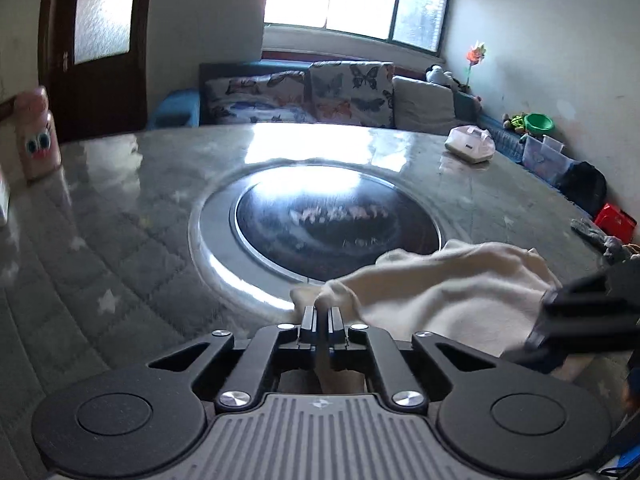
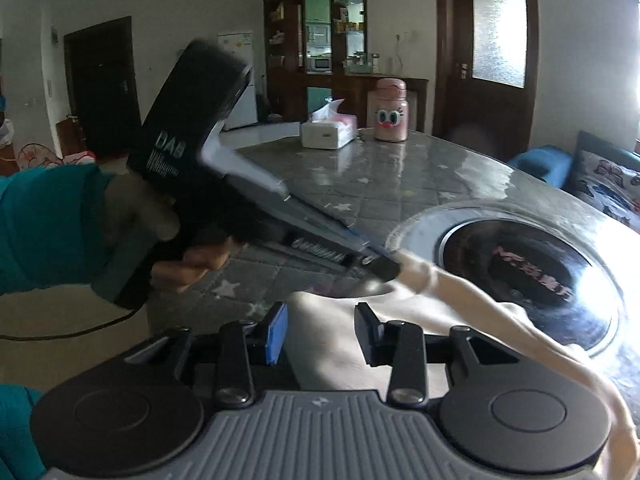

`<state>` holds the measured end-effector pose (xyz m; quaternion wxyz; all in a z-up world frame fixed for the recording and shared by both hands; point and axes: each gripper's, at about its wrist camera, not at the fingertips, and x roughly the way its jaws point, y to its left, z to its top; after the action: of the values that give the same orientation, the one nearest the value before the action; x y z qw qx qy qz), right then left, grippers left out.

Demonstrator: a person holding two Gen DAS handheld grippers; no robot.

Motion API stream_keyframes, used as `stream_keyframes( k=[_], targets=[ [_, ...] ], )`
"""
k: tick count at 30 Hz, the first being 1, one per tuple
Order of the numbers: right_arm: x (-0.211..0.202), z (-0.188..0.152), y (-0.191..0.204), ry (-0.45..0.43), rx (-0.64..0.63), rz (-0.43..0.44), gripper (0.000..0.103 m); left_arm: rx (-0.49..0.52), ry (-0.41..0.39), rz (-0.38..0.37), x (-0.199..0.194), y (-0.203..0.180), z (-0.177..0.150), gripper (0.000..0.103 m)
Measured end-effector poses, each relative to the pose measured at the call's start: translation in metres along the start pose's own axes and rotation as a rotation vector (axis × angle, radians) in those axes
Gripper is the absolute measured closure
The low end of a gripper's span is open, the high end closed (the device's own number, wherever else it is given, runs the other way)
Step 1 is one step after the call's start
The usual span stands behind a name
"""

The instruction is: Fold clothes

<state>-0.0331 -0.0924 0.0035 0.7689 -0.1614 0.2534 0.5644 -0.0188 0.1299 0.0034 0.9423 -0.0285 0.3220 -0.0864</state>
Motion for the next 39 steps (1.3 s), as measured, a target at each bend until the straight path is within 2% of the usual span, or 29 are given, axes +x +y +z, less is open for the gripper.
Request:
stream_keyframes(
  k=[4,7,13,16,22,26,29,32,36,39],
  targets=[
    [0.015,-0.008,0.010,0.036,-0.016,0.043,0.062,0.029,-0.014,0.002,0.001,0.000,0.006,0.098],
    [0.018,-0.013,0.019,0.030,-0.047,0.030,0.054,0.039,0.014,0.024,0.010,0.003,0.002,0.098],
    [-0.011,-0.014,0.012,0.000,0.017,0.022,0.056,0.023,0.033,0.036,0.015,0.008,-0.007,0.098],
    [-0.039,-0.021,0.002,-0.020,0.095,-0.040,0.056,0.031,0.032,0.045,0.014,0.006,-0.006,0.095],
    [-0.089,-0.052,-0.026,-0.018,0.274,-0.241,0.055,0.038,0.006,0.067,0.005,0.000,-0.002,0.091],
    [-0.109,-0.081,-0.048,0.046,0.386,-0.306,0.054,0.048,-0.033,0.071,-0.008,-0.009,0.004,0.090],
    [-0.122,-0.084,-0.047,0.042,0.381,-0.292,0.055,0.058,-0.062,0.038,-0.019,-0.022,0.008,0.088],
    [-0.129,-0.077,-0.051,-0.001,0.376,-0.288,0.055,0.091,-0.060,-0.025,-0.020,-0.043,0.008,0.083],
    [-0.124,-0.072,-0.062,-0.049,0.410,-0.276,0.055,0.121,-0.023,-0.106,-0.006,-0.072,-0.001,0.083],
    [-0.115,-0.080,-0.073,-0.014,0.456,-0.282,0.055,0.119,0.011,-0.138,0.003,-0.083,-0.012,0.083]
  ],
)
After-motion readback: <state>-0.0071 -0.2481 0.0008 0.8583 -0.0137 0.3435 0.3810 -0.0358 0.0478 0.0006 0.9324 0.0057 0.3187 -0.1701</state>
